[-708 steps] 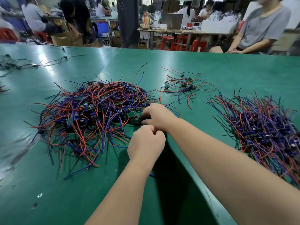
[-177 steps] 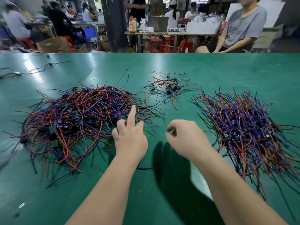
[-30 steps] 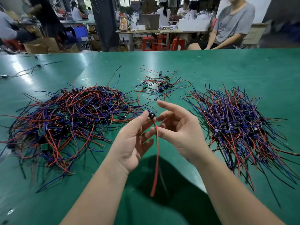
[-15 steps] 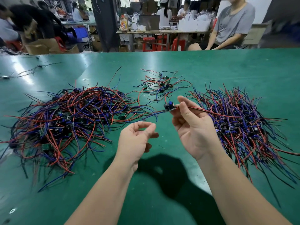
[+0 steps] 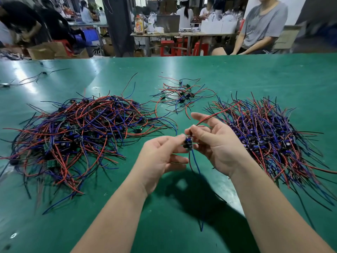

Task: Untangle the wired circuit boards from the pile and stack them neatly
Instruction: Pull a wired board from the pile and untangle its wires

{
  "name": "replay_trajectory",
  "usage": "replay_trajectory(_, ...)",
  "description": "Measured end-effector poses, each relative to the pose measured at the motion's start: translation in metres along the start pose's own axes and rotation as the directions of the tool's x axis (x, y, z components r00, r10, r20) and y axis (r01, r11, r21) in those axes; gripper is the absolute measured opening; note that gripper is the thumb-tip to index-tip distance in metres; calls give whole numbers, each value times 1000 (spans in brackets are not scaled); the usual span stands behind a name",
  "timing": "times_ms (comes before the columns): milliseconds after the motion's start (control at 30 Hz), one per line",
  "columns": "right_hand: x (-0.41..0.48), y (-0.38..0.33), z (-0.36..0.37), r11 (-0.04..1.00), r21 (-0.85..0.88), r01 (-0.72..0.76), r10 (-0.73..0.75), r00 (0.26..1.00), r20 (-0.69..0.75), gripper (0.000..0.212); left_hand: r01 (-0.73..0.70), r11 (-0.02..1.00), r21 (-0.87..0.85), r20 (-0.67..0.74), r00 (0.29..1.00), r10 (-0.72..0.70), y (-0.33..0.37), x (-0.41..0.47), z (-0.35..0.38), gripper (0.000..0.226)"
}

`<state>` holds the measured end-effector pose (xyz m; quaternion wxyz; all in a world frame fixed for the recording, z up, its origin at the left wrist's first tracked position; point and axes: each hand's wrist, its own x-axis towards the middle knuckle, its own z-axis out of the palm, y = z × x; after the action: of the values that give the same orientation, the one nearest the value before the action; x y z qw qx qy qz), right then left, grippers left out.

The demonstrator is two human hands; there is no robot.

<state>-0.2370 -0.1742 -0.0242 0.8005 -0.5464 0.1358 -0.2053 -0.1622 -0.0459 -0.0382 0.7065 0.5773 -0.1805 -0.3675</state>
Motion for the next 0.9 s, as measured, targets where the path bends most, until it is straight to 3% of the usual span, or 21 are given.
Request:
replay_trajectory(67, 3, 3, -2, 996, -93, -10, 4, 998, -65, 20, -45, 999, 15, -2, 999, 45, -4, -1, 4, 29)
replay_trajectory(167, 5, 6, -5, 991, -132, -22, 4, 991, -135, 17, -48, 998, -39, -48, 998, 46, -7, 0, 5, 20)
replay_trajectory(267, 6, 8, -4, 996, -90, 19, -34, 984, -174, 14, -36, 996, -84, -56, 998, 31, -9, 1, 6, 22)
replay_trajectory(400, 10, 3, -8, 996, -24, 82, -85, 958, -272, 14, -2, 997, -74, -66, 998, -3, -10, 2, 4, 5)
replay_trajectory(533, 13, -6, -20, 992, 86, 92, -59, 942, -330, 16, 13, 999, -32, -57, 998, -15, -9, 2, 3, 7)
replay_trajectory(633, 12, -6, -23, 995, 85, 52, -28, 964, -264, 16, 14, 999, -42, -48, 999, -16, -10, 2, 4, 14)
replay_trajectory(800, 7, 3, -15, 993, -90, -82, 82, 997, -3, 20, -21, 996, -92, -67, 998, 15, -10, 1, 3, 16)
replay_trajectory(900, 6, 4, -13, 984, -174, -40, 37, 999, -16, 14, -7, 996, -89, -35, 999, 4, -9, -1, 4, 12)
